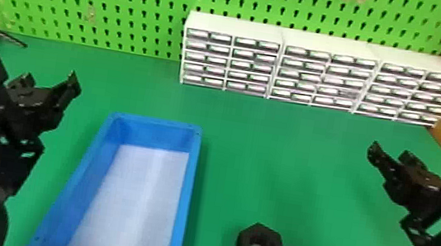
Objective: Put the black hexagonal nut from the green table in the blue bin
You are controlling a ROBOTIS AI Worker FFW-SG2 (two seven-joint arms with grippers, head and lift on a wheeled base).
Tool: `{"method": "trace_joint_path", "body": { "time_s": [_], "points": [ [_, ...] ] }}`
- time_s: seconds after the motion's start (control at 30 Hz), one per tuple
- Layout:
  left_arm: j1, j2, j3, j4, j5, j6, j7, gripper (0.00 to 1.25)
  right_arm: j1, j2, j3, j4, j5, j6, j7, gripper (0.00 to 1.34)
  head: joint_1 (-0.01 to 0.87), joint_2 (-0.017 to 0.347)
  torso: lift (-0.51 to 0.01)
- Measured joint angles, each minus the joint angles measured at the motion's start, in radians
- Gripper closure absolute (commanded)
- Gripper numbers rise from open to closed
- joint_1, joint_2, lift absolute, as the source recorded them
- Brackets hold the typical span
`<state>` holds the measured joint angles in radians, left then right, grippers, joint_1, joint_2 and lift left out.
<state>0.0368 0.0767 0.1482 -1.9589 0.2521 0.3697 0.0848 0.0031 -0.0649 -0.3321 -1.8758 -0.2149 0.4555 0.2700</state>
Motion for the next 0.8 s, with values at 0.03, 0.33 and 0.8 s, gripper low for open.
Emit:
{"method": "trace_joint_path", "body": {
  "time_s": [0.03, 0.33, 0.8],
  "points": [
    [0.0, 0.0, 0.0, 0.0, 0.001, 0.0, 0.0, 0.43, 0.0, -0.001, 0.001, 0.0, -0.001, 0.001, 0.0, 0.52, 0.692, 0.008, -0.097],
    [0.0, 0.0, 0.001, 0.0, 0.007, 0.0, 0.0, 0.43, 0.0, -0.004, 0.006, 0.0, -0.003, 0.002, 0.0, 0.52, 0.692, 0.008, -0.097],
    [0.0, 0.0, 0.002, 0.0, 0.012, -0.001, -0.001, 0.43, 0.0, -0.01, 0.011, -0.002, -0.019, 0.01, 0.0, 0.52, 0.692, 0.008, -0.097]
  ]
}}
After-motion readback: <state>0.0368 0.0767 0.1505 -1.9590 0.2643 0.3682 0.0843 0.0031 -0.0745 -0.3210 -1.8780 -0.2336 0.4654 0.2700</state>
